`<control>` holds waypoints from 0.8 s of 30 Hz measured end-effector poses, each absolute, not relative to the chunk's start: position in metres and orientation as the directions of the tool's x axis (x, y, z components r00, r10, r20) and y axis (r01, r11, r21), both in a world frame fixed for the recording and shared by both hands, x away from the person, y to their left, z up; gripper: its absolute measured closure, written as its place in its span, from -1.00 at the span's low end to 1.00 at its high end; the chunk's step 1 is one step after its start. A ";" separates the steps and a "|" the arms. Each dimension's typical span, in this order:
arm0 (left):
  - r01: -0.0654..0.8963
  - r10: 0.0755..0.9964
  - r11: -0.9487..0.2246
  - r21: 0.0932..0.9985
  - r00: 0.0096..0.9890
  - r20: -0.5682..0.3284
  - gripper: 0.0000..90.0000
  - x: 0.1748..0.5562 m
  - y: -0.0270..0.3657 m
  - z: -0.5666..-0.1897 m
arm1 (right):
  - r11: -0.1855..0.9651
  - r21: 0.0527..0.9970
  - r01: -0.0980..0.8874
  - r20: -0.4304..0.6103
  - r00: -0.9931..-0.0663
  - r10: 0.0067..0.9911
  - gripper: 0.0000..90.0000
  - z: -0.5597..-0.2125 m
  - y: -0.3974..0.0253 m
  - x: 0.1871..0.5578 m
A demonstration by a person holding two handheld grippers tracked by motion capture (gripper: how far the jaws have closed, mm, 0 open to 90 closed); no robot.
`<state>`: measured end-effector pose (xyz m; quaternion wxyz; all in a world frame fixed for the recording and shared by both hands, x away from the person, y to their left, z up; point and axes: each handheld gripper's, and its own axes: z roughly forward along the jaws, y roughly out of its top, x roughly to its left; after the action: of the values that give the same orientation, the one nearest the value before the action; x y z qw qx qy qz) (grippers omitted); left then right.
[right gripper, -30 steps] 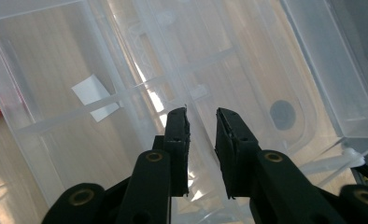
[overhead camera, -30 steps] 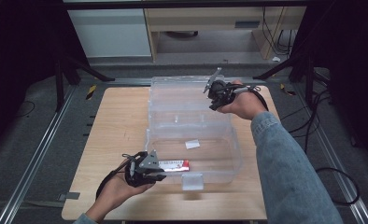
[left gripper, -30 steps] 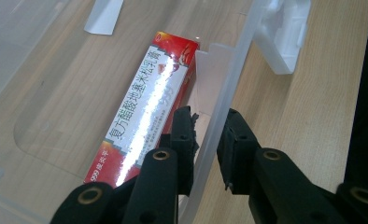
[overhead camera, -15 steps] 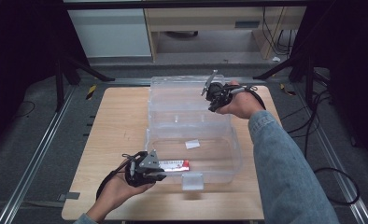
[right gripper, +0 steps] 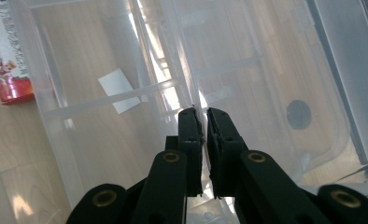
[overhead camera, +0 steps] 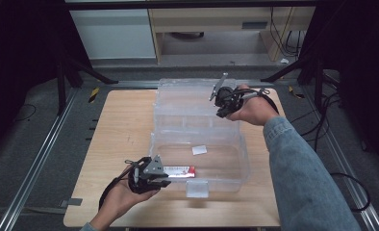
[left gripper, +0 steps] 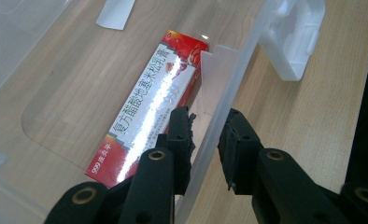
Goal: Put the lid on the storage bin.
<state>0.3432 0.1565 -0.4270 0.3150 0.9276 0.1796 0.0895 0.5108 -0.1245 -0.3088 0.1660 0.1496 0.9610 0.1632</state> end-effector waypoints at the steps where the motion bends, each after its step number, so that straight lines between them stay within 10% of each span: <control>1: 0.276 0.390 -0.737 0.617 0.919 0.054 0.64 0.343 0.156 -0.427 | 0.900 0.368 0.234 -0.269 -0.900 0.343 0.89 -0.308 -0.125 0.509; 24: 0.289 0.404 -0.737 0.612 0.913 0.055 0.63 0.345 0.152 -0.427 | 0.895 0.400 0.199 -0.287 -0.900 0.328 0.89 -0.296 -0.130 0.479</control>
<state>0.3450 0.1524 -0.4266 0.3112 0.9272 0.1868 0.0925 0.4793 -0.1304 -0.2959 0.1764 0.1377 0.9572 0.1838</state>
